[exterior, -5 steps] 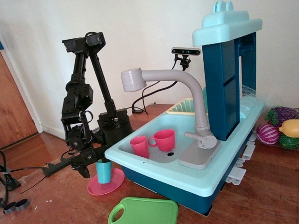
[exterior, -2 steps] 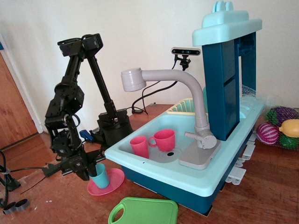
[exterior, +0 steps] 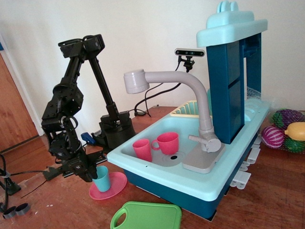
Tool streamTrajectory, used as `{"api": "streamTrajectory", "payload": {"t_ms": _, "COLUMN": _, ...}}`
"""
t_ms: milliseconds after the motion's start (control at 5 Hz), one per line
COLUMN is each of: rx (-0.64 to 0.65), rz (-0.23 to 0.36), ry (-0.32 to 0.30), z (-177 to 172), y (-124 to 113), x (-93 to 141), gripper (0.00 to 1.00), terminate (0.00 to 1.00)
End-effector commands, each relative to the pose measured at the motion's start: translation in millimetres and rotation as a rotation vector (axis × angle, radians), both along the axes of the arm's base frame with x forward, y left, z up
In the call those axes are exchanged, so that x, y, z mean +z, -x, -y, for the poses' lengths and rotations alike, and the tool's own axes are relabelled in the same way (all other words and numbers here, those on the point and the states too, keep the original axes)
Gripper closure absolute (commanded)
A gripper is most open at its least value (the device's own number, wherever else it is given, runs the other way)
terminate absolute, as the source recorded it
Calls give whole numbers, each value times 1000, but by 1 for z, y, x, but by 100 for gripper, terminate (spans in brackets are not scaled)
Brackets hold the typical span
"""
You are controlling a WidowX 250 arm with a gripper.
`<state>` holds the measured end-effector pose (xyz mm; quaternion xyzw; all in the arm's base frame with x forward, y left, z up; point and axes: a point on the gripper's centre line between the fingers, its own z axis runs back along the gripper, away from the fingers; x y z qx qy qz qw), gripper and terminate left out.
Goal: Put cup from anywhere into sink
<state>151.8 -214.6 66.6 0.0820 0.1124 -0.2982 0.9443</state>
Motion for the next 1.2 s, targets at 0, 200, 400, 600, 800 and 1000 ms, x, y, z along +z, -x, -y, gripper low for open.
{"api": "streamTrajectory", "payload": {"t_ms": 0, "rx": -18, "rz": 61, "ry": 22, "z": -5, "y": -9, "x": 41, "gripper": 100, "terminate": 0}}
{"api": "streamTrajectory", "payload": {"t_ms": 200, "rx": -43, "rz": 65, "ry": 8, "z": -14, "y": -20, "x": 91, "gripper": 100, "terminate": 0}}
{"api": "streamTrajectory", "payload": {"t_ms": 400, "rx": -74, "rz": 39, "ry": 38, "z": -8, "y": -19, "x": 119, "gripper": 100, "terminate": 0}}
{"api": "streamTrajectory", "payload": {"t_ms": 600, "rx": -91, "rz": 11, "ry": 79, "z": -8, "y": -19, "x": 123, "gripper": 100, "terminate": 0}}
{"api": "streamTrajectory", "payload": {"t_ms": 800, "rx": -60, "rz": 26, "ry": 52, "z": -14, "y": -21, "x": 131, "gripper": 100, "terminate": 0}}
{"api": "streamTrajectory", "payload": {"t_ms": 1000, "rx": 44, "rz": 102, "ry": 39, "z": -47, "y": -31, "x": 137, "gripper": 100, "terminate": 0}}
